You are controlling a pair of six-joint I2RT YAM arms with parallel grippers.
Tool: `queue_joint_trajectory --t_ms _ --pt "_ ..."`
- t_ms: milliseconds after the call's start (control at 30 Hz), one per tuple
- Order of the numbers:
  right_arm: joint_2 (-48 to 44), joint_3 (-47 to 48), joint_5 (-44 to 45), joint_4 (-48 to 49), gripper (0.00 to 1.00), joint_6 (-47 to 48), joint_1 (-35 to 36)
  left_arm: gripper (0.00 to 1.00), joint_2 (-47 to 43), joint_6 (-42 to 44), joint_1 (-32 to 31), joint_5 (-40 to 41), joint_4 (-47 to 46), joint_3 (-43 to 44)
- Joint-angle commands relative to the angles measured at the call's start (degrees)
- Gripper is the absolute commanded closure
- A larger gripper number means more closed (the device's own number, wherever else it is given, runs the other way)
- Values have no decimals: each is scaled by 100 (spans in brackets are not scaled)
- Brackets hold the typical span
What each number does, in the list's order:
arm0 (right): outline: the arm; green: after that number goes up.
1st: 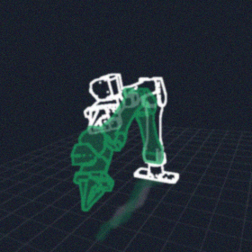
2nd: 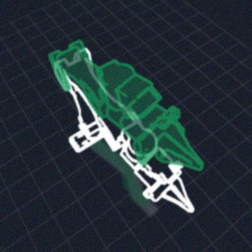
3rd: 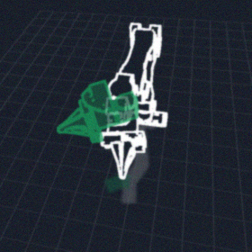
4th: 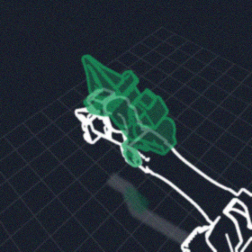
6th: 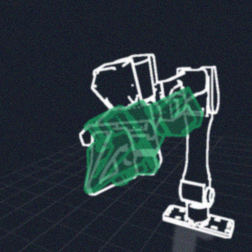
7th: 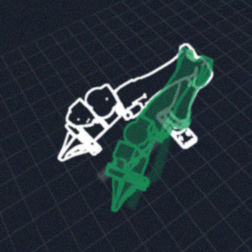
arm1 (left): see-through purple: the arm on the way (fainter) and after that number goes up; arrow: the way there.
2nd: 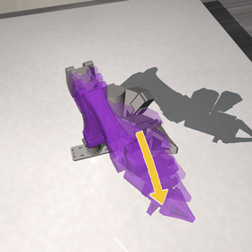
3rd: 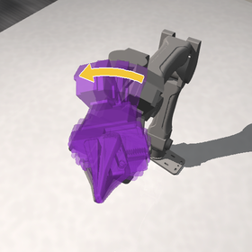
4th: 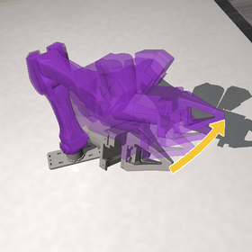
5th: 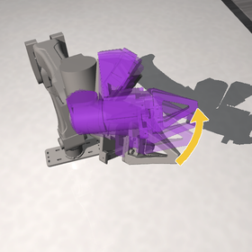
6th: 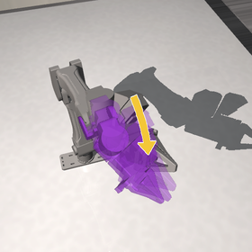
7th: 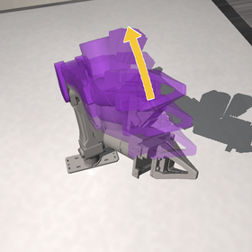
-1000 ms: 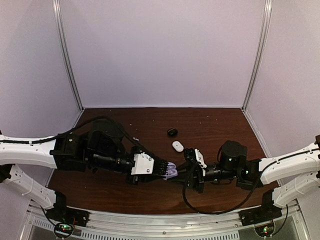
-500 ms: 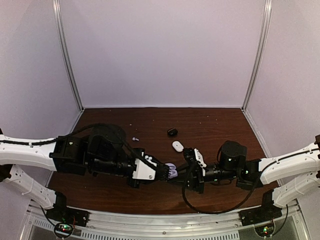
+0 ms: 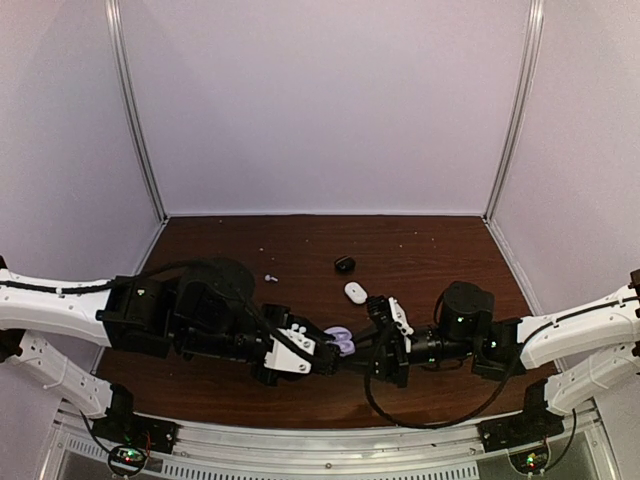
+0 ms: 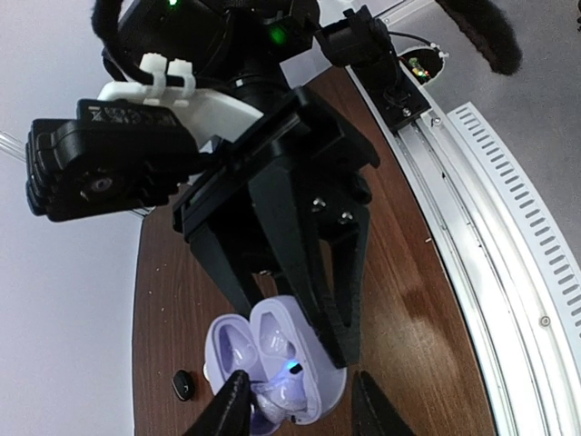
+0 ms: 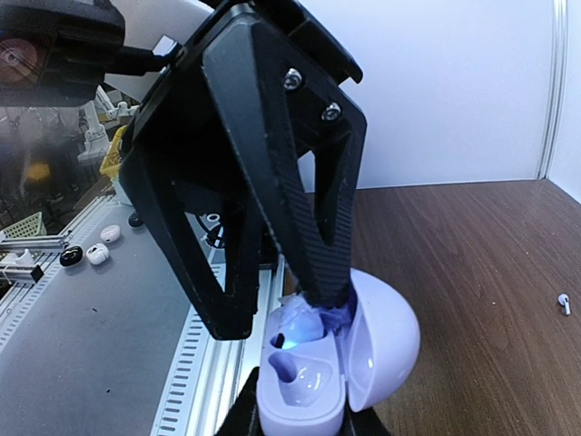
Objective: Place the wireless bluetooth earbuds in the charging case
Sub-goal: Insert the left earbud into the left side groove of the charging case.
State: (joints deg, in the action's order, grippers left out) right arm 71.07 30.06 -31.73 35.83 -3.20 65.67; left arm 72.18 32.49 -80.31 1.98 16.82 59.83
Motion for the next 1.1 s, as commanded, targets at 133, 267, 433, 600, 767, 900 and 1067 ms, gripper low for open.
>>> queue_joint_trajectory --t_ms 133,267,433,600,767,900,1067 --pt "-24 86 -22 391 100 -5 -19 62 109 24 -122 347 276 197" --pt "-55 91 -53 372 100 14 -19 64 105 -61 -123 401 256 144" --pt "-77 70 -54 466 100 13 -23 70 103 -167 -117 371 149 104" --pt "-92 1 46 721 100 -56 -19 74 100 -344 -115 265 -153 23" --pt "-158 -35 139 829 100 -43 -19 76 131 -480 -118 303 -285 -6" --pt "-185 -66 181 829 100 -18 -19 75 68 -567 -115 395 -398 -33" --pt "-253 -141 268 780 100 3 -23 65 -179 -672 -113 553 -505 -114"
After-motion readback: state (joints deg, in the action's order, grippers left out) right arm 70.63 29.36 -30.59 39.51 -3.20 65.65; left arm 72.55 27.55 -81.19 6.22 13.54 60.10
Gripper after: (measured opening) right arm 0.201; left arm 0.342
